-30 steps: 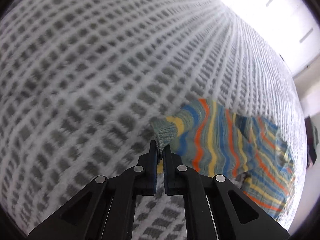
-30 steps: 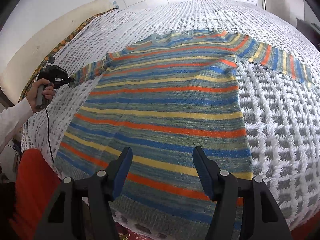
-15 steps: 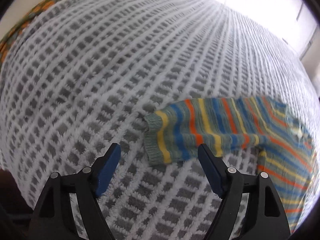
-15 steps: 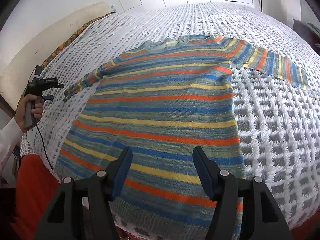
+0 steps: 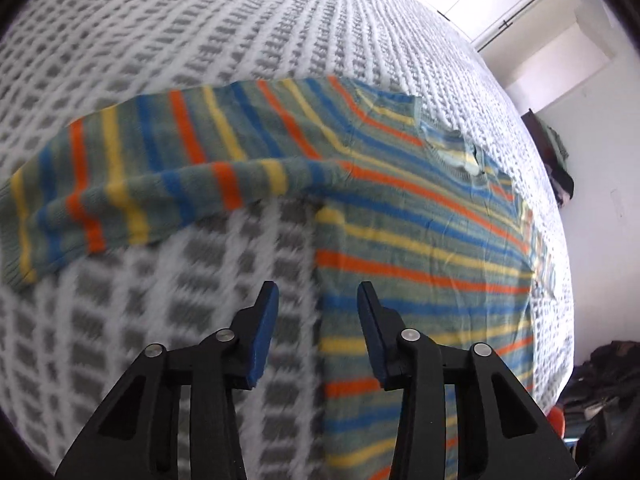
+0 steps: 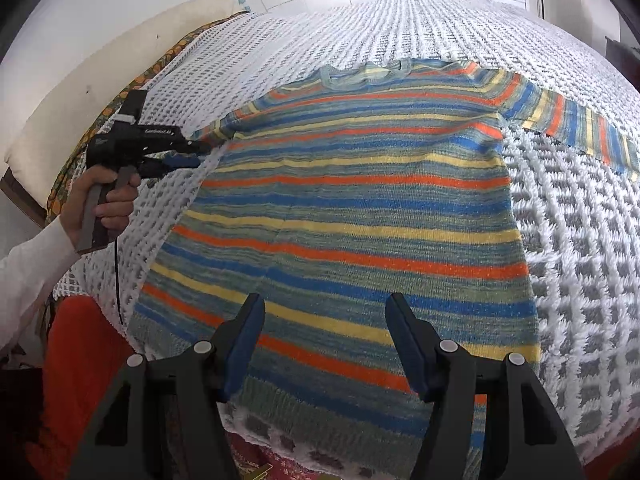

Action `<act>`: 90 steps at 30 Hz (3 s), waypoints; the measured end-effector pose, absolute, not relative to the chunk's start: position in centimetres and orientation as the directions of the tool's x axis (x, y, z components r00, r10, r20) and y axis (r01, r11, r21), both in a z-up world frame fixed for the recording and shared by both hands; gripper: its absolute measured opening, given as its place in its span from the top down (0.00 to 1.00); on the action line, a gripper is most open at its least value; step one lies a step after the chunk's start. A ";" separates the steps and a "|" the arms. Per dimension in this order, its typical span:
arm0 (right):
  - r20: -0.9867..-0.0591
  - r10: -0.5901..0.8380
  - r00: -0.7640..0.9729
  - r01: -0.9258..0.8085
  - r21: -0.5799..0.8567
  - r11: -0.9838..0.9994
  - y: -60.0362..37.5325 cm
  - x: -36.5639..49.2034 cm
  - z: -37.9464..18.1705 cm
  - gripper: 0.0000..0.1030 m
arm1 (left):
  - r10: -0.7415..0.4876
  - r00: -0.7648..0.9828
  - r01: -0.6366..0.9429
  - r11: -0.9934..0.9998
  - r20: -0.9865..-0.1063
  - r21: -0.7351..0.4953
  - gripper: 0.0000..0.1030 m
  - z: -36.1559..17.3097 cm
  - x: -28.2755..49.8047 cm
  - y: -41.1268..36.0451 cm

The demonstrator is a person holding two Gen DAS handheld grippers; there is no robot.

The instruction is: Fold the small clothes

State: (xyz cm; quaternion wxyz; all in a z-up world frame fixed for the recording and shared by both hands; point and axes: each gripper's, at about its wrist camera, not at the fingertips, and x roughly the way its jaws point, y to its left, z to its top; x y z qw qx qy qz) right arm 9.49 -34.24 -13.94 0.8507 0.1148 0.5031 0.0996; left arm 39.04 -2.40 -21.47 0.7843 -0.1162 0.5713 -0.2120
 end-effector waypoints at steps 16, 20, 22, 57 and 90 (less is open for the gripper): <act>-0.834 0.294 0.467 -0.034 0.315 0.949 -35.1 9.5 -14.8 0.39 | -0.402 0.212 0.257 0.903 -0.891 -0.346 0.99 -23.9 38.7 -3.6; -0.834 0.295 0.466 -0.021 0.323 0.946 -35.5 9.6 -14.8 0.39 | -0.304 0.203 0.238 0.937 -0.931 -0.255 0.79 -23.7 38.0 -2.9; -0.828 0.304 0.470 -0.007 0.341 0.940 -36.1 9.4 -14.4 0.39 | -0.311 0.203 0.229 0.937 -0.929 -0.264 0.56 -22.6 37.0 -1.9; -0.944 0.166 0.286 0.151 0.215 0.965 -45.4 3.6 -11.6 0.69 | -0.295 0.267 0.296 0.931 -0.918 -0.214 0.15 -16.4 16.5 3.2; -0.897 -0.043 0.440 0.180 0.041 0.983 -36.9 19.6 -21.5 0.00 | -0.243 0.468 0.317 0.944 -0.849 -0.096 0.01 -26.4 31.9 -7.1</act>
